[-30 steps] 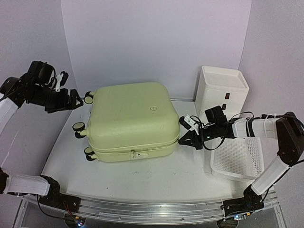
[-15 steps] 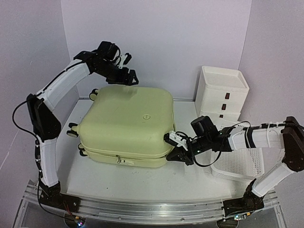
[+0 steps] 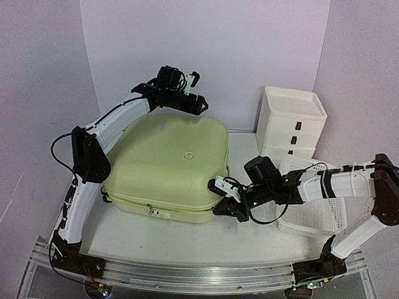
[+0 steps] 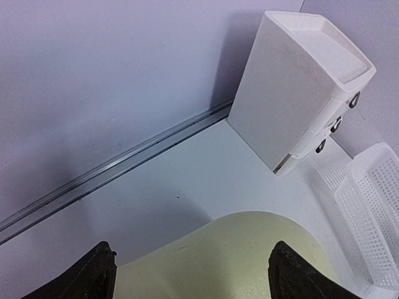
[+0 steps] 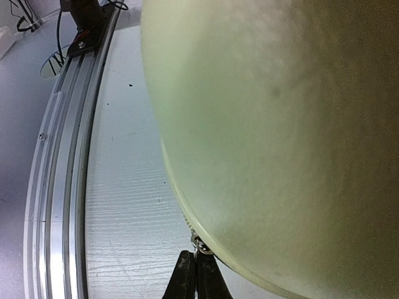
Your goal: Open, take out, and arrange the luggage
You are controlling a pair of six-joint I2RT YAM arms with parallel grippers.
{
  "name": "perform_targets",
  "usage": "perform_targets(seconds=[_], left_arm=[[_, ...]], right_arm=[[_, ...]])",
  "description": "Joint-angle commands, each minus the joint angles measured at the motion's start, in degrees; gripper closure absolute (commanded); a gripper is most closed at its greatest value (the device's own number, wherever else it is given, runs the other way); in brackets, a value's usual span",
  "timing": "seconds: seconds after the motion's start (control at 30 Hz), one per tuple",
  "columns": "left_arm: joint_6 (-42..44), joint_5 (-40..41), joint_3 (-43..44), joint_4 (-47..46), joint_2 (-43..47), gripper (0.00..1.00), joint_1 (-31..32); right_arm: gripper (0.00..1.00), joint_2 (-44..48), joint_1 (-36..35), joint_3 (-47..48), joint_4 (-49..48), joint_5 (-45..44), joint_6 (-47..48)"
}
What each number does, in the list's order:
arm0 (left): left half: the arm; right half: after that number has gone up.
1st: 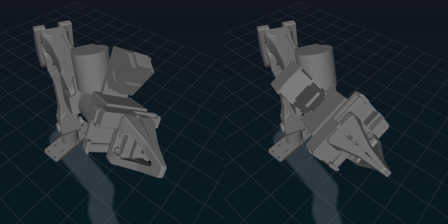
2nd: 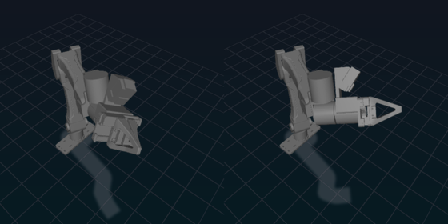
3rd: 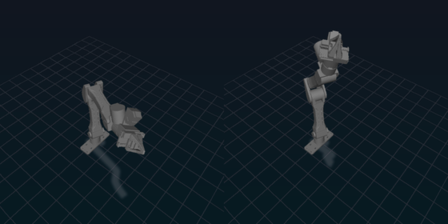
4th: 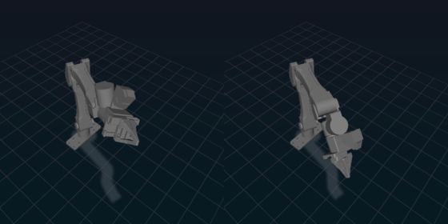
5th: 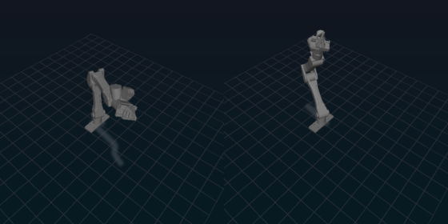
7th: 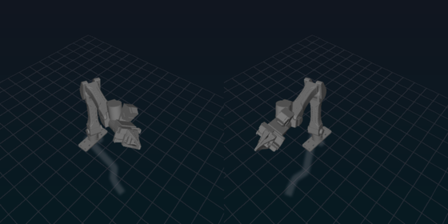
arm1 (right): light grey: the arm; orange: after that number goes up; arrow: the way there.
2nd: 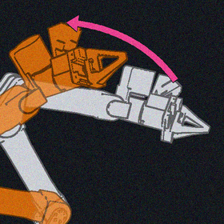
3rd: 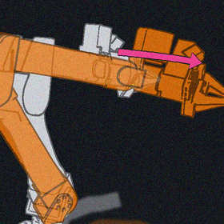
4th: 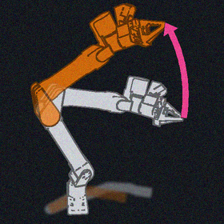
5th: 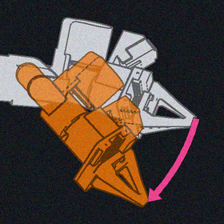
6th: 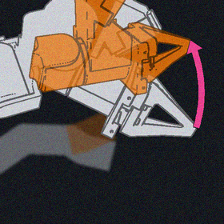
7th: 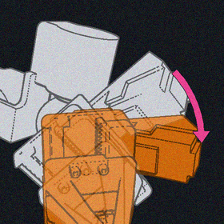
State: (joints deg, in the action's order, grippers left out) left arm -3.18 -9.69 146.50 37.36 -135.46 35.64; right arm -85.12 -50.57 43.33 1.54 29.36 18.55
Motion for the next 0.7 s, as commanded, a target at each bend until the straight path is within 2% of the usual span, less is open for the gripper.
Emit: perform_targets(seconds=[0.0, 0.2, 0.43, 0.57, 0.67], left_arm=[[0.88, -1.55, -3.69, -5.10, -0.49, 0.17, 1.36], [2.43, -2.49, -12.11, -6.16, 1.82, 0.21, 1.36], [6.01, -8.77, -23.39, -6.78, 5.17, 0.26, 1.36], [7.93, -8.97, -28.35, -7.69, 7.22, 0.27, 1.28], [9.48, -9.49, -30.44, -7.89, 8.06, 0.27, 1.19]], right_arm=[[1.00, 2.50, -0.48, 0.83, -1.63, -6.98, -6.20], [1.00, 5.64, -0.50, -2.78, -3.52, -13.47, -14.05], [1.00, 9.34, -0.38, -5.49, -3.15, -19.77, -15.03], [1.00, 9.61, 1.34, -5.22, -1.64, -18.46, -12.03], [1.00, 9.62, 6.26, -5.86, -1.63, -13.50, -9.65]])
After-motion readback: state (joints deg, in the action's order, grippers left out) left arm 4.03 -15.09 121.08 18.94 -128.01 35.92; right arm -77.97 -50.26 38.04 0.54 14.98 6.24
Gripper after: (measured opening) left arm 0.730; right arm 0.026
